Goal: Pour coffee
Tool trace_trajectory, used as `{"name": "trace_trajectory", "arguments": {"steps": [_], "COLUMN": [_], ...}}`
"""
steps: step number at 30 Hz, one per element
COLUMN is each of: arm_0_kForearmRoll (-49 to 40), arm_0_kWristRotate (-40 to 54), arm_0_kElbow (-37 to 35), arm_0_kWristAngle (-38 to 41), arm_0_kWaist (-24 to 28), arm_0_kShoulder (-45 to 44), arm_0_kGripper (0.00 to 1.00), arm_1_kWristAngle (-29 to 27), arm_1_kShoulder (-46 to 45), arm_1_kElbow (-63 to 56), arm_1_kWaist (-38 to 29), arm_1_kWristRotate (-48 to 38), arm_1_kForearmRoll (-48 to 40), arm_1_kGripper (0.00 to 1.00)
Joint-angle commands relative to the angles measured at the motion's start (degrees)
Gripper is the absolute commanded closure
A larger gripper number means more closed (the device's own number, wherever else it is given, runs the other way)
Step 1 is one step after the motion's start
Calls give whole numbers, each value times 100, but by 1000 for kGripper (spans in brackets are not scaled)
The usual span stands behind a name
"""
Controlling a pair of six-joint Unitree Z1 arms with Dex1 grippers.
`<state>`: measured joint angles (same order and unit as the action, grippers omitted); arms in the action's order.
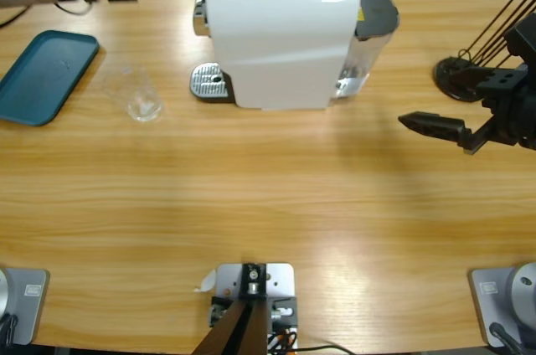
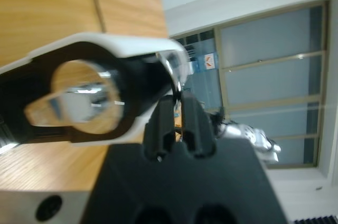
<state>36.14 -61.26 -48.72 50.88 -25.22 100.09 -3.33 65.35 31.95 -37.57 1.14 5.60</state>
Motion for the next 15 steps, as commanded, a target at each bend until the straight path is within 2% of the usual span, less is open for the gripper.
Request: {"name": "trace_trajectory", "arguments": {"steps": [1, 4, 7, 8, 9, 10, 11, 13, 14, 15], "arm_0_kForearmRoll": [87, 8, -699, -1042, -1444, -1803, -2160, -3072, -3735, -4301], "arm_0_kWristRotate": [-68, 30, 661, 977, 1292, 1594, 1909, 2672, 3222, 3690], "arm_0_kElbow": [102, 79, 17, -34, -129, -218, -306, -607, -865, -1094], "arm_0_kWristAngle": [168, 84, -447, -709, -959, -1235, -1495, -1969, -2273, -2576], "arm_0_kWaist": [35, 35, 35, 35, 28, 17, 17, 17, 12, -32], "arm_0_kShoulder": [-596, -758, -1280, -1510, -1735, -1967, -2184, -2551, -2748, -2878], "arm_0_kGripper": [1000, 1000, 1000, 924, 701, 538, 461, 373, 371, 329], "arm_1_kWristAngle": [-98, -98, -98, -98, -98, -98, -98, -92, -91, -91], "arm_1_kShoulder": [127, 129, 143, 148, 159, 168, 178, 198, 198, 198], "arm_1_kElbow": [-182, -189, -189, -189, -189, -186, -180, -180, -180, -180], "arm_1_kWaist": [-66, -68, -70, -70, -68, -66, -70, -70, -66, -68], "arm_1_kWristRotate": [-52, -52, -52, -52, -52, -52, -52, -43, -43, -43], "arm_1_kForearmRoll": [-50, -50, -50, -50, -50, -50, -50, -50, -50, -50], "arm_1_kGripper": [0, 0, 0, 0, 0, 0, 0, 0, 0, 0]}}
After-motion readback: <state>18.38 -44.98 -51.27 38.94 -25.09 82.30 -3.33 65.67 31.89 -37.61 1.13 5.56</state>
